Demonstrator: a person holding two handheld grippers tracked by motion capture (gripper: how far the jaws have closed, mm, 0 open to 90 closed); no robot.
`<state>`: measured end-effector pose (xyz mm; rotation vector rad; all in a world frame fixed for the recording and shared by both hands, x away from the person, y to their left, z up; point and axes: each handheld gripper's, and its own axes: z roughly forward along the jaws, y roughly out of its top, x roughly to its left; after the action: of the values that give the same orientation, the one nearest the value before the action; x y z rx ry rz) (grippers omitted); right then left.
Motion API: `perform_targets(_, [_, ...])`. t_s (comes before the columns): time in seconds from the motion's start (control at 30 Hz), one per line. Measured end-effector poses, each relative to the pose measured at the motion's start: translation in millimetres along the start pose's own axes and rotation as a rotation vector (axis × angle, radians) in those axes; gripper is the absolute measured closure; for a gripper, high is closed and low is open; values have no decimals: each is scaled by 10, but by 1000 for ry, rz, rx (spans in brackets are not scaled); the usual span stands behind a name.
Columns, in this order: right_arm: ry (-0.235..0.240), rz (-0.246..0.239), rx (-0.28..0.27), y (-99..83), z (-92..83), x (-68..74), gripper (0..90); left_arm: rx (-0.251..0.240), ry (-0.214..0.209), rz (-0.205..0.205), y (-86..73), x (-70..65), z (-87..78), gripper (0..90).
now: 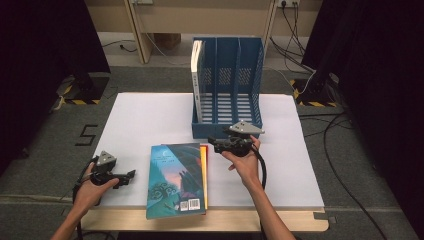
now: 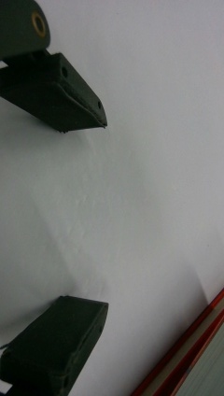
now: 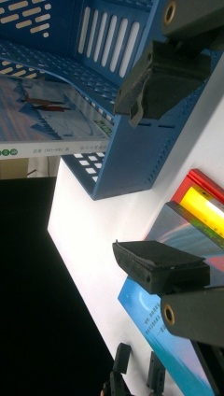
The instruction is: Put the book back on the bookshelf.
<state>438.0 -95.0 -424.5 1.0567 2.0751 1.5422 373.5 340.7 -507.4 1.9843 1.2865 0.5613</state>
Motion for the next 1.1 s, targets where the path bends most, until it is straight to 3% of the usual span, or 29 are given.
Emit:
perform_targets(0.63, [21, 41, 0, -135, -153, -31, 270, -2, -3, 3, 2, -3, -12, 111])
perform_targets(1.1, [38, 66, 14, -267, -305, -9, 266, -25, -83, -2, 21, -141, -84, 146])
